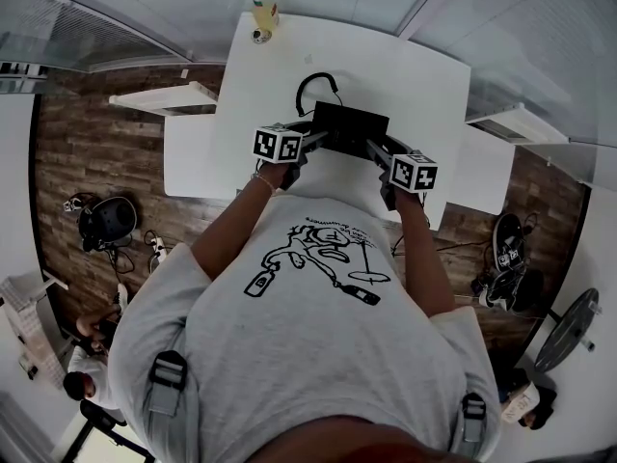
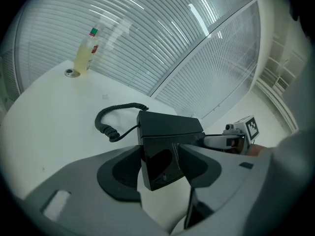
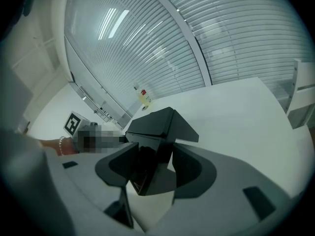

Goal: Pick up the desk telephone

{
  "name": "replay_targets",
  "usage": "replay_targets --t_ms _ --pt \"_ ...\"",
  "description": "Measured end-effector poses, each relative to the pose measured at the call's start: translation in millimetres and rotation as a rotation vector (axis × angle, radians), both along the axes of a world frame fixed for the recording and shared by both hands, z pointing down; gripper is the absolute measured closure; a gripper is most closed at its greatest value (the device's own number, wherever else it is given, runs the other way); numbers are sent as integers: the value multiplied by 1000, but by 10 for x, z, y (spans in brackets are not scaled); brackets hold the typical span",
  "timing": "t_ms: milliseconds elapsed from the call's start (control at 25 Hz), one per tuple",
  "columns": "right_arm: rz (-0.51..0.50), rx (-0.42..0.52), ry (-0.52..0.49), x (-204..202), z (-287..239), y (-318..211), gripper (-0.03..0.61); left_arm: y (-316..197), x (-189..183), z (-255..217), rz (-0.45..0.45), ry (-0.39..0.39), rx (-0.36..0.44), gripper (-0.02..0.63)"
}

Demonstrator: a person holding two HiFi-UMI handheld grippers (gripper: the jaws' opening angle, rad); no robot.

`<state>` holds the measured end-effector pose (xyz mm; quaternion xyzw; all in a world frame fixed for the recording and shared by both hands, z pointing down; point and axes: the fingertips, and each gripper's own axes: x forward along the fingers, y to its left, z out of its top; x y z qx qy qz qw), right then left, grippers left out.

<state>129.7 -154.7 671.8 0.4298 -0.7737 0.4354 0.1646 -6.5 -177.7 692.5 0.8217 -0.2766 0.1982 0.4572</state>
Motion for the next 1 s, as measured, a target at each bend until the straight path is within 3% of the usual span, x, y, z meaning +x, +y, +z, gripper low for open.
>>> replay_targets --t_ms 1000 --pt "-22 122 -52 -153 -1309 -8 370 0 -189 -1449 -88 28 155 379"
